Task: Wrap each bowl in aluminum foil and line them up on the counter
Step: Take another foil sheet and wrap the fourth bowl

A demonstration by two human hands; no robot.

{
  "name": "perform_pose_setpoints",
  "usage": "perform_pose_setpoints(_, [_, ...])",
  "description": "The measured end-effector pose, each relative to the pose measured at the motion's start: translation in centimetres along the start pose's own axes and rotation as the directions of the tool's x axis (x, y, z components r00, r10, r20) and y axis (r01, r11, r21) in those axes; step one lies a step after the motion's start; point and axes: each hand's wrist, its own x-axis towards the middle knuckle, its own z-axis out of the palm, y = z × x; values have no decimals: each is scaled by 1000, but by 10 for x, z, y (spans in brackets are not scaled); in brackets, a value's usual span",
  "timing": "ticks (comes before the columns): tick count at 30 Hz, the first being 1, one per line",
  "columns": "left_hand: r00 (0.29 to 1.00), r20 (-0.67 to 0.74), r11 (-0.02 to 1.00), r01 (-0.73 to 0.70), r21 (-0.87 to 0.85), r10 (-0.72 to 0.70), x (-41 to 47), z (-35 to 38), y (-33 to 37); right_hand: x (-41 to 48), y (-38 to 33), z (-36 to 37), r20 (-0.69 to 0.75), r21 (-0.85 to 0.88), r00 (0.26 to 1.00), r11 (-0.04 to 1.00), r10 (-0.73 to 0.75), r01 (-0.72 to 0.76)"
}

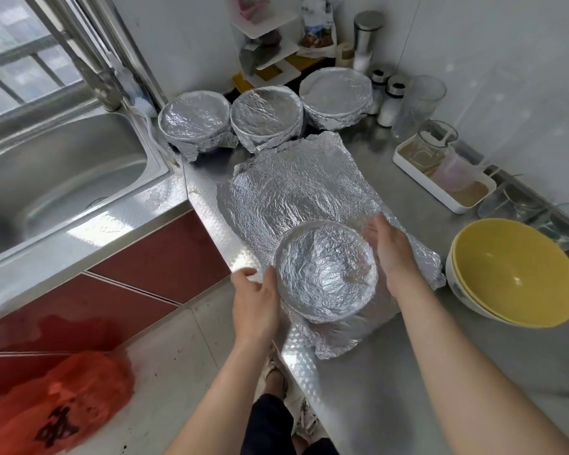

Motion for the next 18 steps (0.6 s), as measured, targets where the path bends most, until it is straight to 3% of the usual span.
perform_pose_setpoints(2, [994,-47,992,-103,-70,100,17,-3,10,-9,12,-8,-119,162,991,986,69,-49])
perform_pose_setpoints(5, [969,85,966,-220,-135,232,42,8,26,-32,36,-7,-117,333,987,940,113,-68])
perform_pose_setpoints(7, [956,213,973,-174,-150,203,53,18,35,-45,47,3,-96,396,991,917,89,-44])
perform_pose_setpoints(10, [927,343,981,-98,-167,150,56,27,37,-53,53,22,-115,344,992,939,55,-12])
perform_pose_setpoints(14, [952,260,982,-130,-135,162,50,34,26,-52,41,33,-207,284,977,959,54,7])
perform_pose_setpoints(18, [980,176,977,-61,-203,97,40,38,3,-49,37,28,-171,255,984,967,45,0])
